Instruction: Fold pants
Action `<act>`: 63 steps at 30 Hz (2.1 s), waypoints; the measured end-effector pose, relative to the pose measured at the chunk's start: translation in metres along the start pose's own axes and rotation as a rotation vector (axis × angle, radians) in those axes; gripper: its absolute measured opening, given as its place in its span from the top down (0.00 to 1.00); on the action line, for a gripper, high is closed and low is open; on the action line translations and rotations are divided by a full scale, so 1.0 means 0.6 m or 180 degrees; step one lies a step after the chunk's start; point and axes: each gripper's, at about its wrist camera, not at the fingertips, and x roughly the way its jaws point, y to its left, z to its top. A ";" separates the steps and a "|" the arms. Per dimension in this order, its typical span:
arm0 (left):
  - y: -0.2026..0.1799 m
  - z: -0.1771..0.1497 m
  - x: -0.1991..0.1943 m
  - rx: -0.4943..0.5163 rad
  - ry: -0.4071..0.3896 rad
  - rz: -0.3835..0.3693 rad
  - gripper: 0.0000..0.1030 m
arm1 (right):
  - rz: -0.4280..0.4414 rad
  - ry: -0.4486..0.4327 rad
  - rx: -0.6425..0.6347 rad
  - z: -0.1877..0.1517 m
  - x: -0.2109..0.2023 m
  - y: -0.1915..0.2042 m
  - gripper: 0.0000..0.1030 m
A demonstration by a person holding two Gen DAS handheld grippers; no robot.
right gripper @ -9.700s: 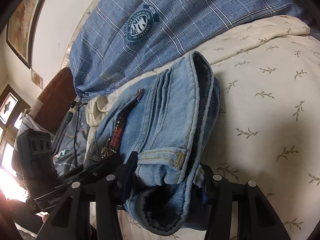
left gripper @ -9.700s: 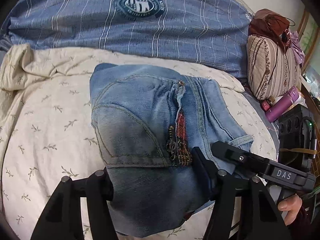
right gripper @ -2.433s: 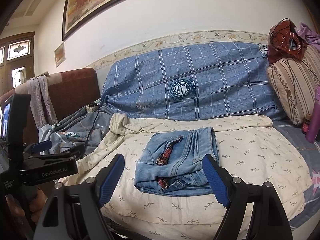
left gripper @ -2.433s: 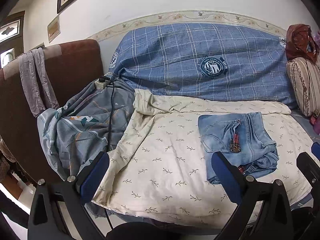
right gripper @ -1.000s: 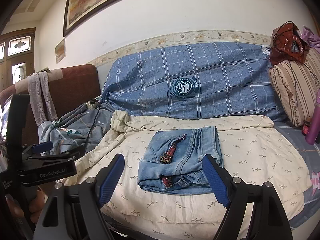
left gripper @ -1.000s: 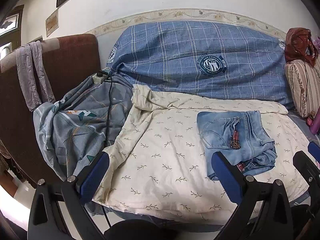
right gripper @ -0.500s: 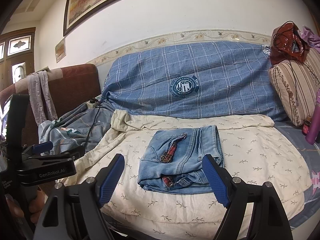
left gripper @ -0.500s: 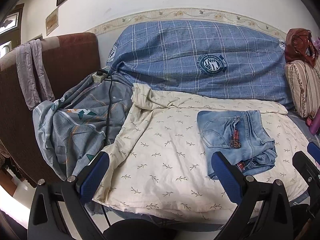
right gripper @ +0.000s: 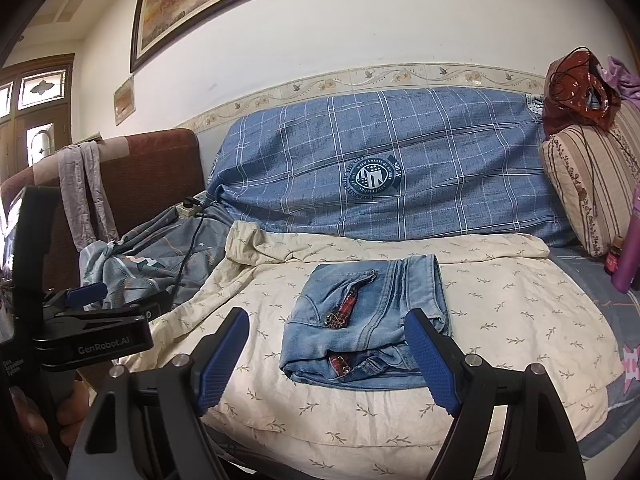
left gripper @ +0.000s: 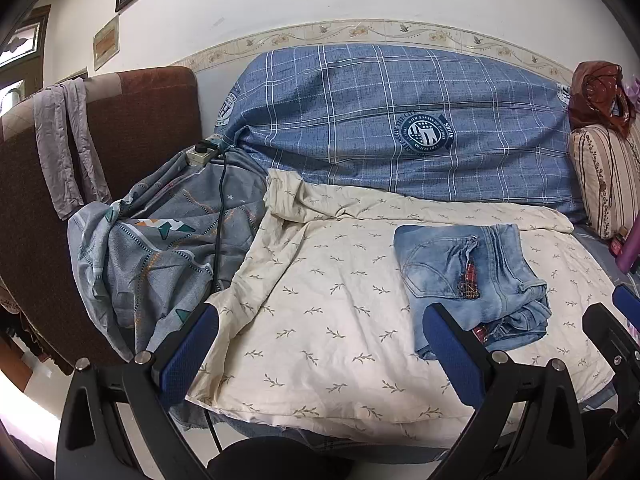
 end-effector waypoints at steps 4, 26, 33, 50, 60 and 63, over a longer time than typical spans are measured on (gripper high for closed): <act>0.001 0.000 -0.001 0.0000 0.0004 -0.0004 0.01 | -0.0003 0.0000 0.0001 0.000 0.000 0.000 0.20; 0.001 0.003 -0.005 -0.0003 0.0006 -0.0028 0.01 | 0.0016 -0.0009 -0.0021 0.006 -0.002 0.005 0.20; 0.002 0.005 -0.011 -0.0005 -0.0012 -0.0040 0.01 | 0.0029 -0.0024 -0.0033 0.009 -0.004 0.007 0.20; 0.010 0.002 -0.008 -0.0027 -0.0003 -0.0045 0.01 | 0.0032 -0.0015 -0.0049 0.006 -0.004 0.011 0.20; 0.014 0.000 -0.005 -0.0037 0.0008 -0.0056 0.01 | 0.0035 0.0004 -0.0051 0.004 0.000 0.010 0.20; 0.015 0.000 -0.005 -0.0042 0.0012 -0.0051 0.01 | 0.0038 0.0006 -0.0055 0.003 0.000 0.010 0.20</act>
